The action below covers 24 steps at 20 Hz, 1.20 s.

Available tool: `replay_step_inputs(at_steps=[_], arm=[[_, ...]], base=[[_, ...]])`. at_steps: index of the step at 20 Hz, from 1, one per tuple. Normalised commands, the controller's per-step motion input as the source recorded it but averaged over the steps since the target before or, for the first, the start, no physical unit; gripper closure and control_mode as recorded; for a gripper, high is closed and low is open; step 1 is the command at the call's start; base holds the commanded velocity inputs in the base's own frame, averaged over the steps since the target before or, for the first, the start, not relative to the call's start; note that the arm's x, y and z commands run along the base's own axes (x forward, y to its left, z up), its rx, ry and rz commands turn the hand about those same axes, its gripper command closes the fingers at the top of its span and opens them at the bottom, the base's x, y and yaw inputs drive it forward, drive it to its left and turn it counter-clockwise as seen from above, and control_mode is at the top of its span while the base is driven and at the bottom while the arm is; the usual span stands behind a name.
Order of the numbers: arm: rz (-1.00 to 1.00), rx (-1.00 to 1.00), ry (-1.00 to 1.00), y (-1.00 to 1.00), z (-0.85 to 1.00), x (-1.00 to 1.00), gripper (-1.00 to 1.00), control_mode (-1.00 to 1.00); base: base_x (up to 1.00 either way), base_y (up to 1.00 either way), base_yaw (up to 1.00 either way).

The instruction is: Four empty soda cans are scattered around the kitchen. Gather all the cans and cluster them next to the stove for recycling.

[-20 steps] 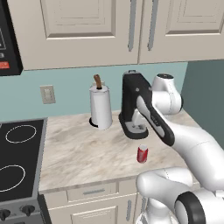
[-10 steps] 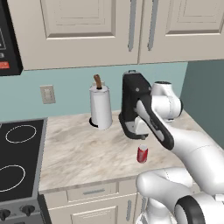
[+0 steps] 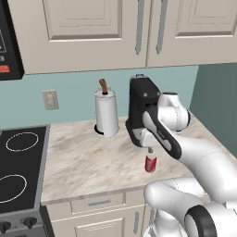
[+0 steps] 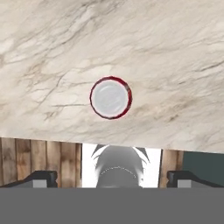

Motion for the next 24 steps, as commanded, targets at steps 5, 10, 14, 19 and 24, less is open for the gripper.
replay_step_inputs(at_steps=[5,10,14,19,24], arm=[[0.00,0.00,0.00,0.00,-0.32,0.18,-1.00,-1.00],[0.00,0.00,0.00,0.00,-0.31,0.11,-1.00,-1.00],[0.00,0.00,0.00,0.01,-0.28,0.20,-1.00,-1.00],[0.00,0.00,0.00,0.03,-0.23,0.21,-1.00,-1.00],[0.00,0.00,0.00,0.05,-0.08,0.20,-1.00,-1.00]], base=[[0.00,0.00,0.00],[0.00,0.00,0.00],[0.00,0.00,0.00],[0.00,0.00,0.00],[0.00,0.00,0.00]])
